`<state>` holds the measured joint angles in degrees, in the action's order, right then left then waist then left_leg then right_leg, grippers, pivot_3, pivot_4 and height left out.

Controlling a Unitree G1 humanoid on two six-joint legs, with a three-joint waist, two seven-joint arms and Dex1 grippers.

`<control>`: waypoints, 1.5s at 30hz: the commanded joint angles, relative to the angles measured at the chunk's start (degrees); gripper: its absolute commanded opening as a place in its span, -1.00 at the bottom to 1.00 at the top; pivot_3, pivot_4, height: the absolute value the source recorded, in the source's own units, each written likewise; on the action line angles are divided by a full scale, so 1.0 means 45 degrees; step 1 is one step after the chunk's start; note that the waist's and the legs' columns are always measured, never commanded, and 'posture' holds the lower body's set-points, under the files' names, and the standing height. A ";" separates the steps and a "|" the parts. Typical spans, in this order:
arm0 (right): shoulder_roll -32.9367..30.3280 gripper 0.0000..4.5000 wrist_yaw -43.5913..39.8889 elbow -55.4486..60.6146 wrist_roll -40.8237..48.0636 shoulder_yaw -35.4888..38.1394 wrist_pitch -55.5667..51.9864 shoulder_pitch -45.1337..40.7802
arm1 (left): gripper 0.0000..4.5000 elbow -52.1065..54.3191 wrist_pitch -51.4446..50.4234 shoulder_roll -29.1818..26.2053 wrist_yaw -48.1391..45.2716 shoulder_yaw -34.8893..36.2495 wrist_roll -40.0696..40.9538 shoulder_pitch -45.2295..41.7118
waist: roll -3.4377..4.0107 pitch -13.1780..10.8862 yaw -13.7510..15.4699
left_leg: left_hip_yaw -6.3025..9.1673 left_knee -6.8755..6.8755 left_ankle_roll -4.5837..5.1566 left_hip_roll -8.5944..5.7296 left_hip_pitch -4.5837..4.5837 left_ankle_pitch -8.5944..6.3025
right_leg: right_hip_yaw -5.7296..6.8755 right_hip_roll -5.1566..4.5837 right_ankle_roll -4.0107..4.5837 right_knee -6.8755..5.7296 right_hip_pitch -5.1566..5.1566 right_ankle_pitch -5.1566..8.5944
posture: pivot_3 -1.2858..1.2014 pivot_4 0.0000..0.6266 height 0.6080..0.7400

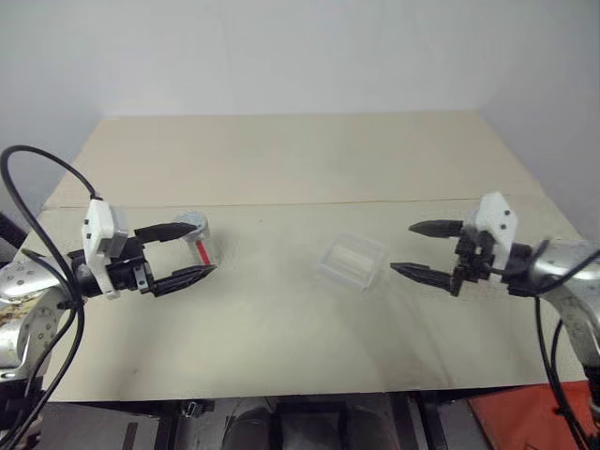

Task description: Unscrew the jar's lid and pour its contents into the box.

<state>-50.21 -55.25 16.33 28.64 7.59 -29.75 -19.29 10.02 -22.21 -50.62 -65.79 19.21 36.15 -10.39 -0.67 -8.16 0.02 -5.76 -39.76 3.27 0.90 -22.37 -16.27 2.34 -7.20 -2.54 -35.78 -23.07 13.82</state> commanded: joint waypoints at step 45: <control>-0.0002 1.00 -0.2902 -0.4094 -0.1462 -0.0464 0.3157 -0.2996 | 0.97 0.3311 0.0197 0.8559 1.3909 -0.2750 -0.6018 0.2040 | 0.0001 0.0001 0.0150 | 0.0048 0.0011 0.0015 -0.0003 0.0058 -0.0011 | 0.0034 -0.0036 0.0011 0.0129 0.0124 -0.0019 | 0.03 -0.52 1.00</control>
<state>-49.18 -68.49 -4.37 21.17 3.03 -16.37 -32.70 24.70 -23.37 -12.47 -4.32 7.31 10.43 -0.23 -0.67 -8.16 0.69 -5.54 -39.71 3.34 0.89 -22.11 -16.32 2.49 -7.37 -2.49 -35.19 -22.51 13.73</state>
